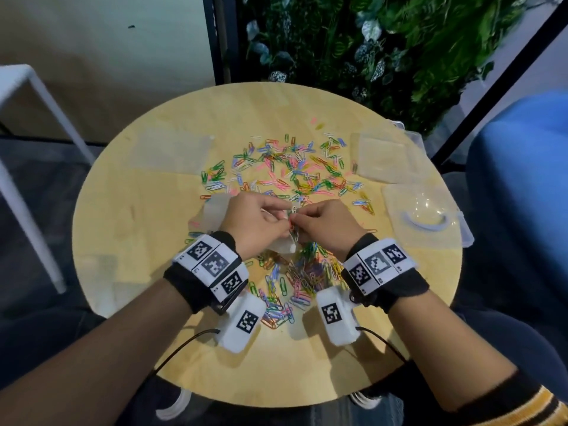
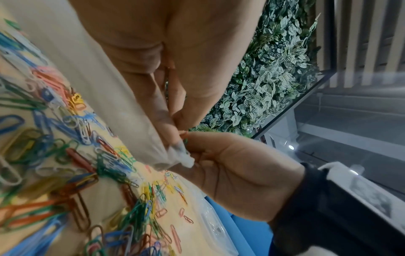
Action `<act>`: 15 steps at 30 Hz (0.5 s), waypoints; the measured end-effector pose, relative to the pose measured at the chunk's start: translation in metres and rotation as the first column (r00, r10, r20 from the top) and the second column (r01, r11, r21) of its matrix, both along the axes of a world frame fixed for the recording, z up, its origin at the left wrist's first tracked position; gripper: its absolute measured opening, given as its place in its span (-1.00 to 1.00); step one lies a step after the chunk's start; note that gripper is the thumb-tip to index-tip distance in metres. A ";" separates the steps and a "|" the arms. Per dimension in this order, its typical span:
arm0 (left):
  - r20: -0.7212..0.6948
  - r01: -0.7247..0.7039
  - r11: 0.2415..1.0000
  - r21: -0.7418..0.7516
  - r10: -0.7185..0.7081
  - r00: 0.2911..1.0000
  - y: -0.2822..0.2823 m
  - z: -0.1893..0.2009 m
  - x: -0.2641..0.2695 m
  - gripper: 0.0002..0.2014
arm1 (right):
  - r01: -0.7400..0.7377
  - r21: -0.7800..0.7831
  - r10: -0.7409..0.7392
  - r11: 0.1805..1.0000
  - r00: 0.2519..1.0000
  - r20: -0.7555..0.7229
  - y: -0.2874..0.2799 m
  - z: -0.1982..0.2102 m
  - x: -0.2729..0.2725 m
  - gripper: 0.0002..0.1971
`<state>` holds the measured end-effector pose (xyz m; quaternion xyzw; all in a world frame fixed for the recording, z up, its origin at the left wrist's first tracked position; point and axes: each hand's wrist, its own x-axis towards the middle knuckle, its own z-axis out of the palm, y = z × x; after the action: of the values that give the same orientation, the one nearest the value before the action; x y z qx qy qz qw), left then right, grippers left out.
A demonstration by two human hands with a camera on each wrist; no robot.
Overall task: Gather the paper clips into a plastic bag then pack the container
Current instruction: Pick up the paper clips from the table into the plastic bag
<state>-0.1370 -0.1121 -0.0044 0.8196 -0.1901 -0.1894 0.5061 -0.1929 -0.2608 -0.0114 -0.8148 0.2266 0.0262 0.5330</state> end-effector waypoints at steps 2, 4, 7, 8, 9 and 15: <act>0.025 0.000 1.000 0.005 0.000 1.000 -0.002 0.000 0.000 -0.77 | 0.015 0.281 -0.001 0.959 0.999 -0.047 0.005 0.005 0.001 -0.81; 0.035 -0.013 1.000 0.013 0.012 0.999 -0.003 0.001 0.001 -0.75 | -0.028 0.426 0.051 0.904 0.998 -0.041 0.006 0.008 0.002 -0.69; 0.023 0.007 1.000 0.003 -0.007 1.000 -0.002 0.005 0.002 -0.73 | -0.196 -0.131 0.196 0.972 0.980 -0.013 0.002 0.009 0.002 -0.65; 0.026 0.015 1.000 -0.005 -0.015 1.000 -0.001 0.006 0.001 -0.72 | -0.208 -0.357 0.219 0.911 0.976 -0.012 0.002 0.008 0.003 -0.69; 0.035 0.025 1.000 -0.006 -0.025 0.999 -0.001 0.007 0.001 -0.71 | -0.196 -0.506 0.220 0.840 0.975 -0.013 0.004 0.008 0.003 -0.75; 0.072 0.026 1.000 -0.016 -0.025 0.997 0.003 0.007 0.002 -0.73 | -0.210 -0.503 0.240 0.839 0.971 -0.005 0.011 0.011 0.000 -0.72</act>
<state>-0.1347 -0.1092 0.0031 0.8192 -0.2202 -0.1646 0.5034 -0.1926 -0.2500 0.0001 -0.9461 0.1128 0.0055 0.3035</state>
